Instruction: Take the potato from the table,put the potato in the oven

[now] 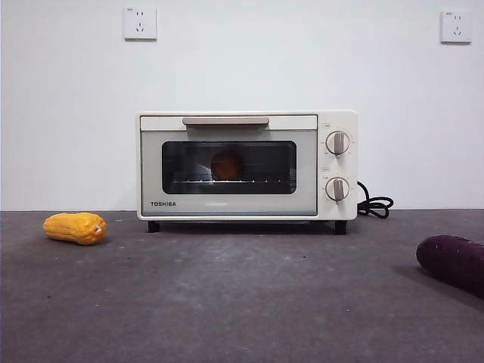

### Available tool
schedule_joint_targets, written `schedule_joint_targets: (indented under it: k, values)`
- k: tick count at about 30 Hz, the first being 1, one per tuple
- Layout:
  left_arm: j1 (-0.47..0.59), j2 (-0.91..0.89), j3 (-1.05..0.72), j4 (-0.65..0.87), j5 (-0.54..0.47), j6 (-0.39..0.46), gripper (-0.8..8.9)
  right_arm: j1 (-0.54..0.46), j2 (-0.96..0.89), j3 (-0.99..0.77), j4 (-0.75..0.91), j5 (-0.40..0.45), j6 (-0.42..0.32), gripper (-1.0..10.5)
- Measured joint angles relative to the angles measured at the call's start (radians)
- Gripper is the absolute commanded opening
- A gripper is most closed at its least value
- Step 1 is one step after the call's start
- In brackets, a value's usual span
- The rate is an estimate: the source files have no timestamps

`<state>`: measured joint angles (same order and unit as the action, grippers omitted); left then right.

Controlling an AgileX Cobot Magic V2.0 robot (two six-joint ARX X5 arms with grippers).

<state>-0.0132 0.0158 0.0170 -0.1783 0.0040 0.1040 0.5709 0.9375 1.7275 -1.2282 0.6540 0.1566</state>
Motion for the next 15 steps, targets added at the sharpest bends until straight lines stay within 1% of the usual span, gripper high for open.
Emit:
schedule_joint_targets:
  k: [2, 7, 10, 13, 15]
  values:
    - [0.000, 0.000, 0.000, 0.000, 0.000, 0.000, -0.04, -0.093, -0.040, -0.073, 0.108, -0.052, -0.004, 0.0]
    - [0.000, 0.000, 0.000, 0.000, 0.000, 0.000, -0.04, -0.306, -0.162, -0.344, 0.404, -0.257, -0.066, 0.0]
    - [0.000, 0.000, 0.000, 0.000, 0.000, 0.000, -0.04, -0.405, -0.216, -0.531, 0.584, -0.392, -0.104, 0.0]
    - [0.000, 0.000, 0.000, 0.000, 0.000, 0.000, -0.04, -0.487, -0.270, -0.724, 0.756, -0.538, -0.120, 0.0]
    - [0.000, 0.000, 0.000, 0.000, 0.000, 0.000, -0.04, -0.534, -0.313, -0.851, 0.860, -0.613, -0.124, 0.0]
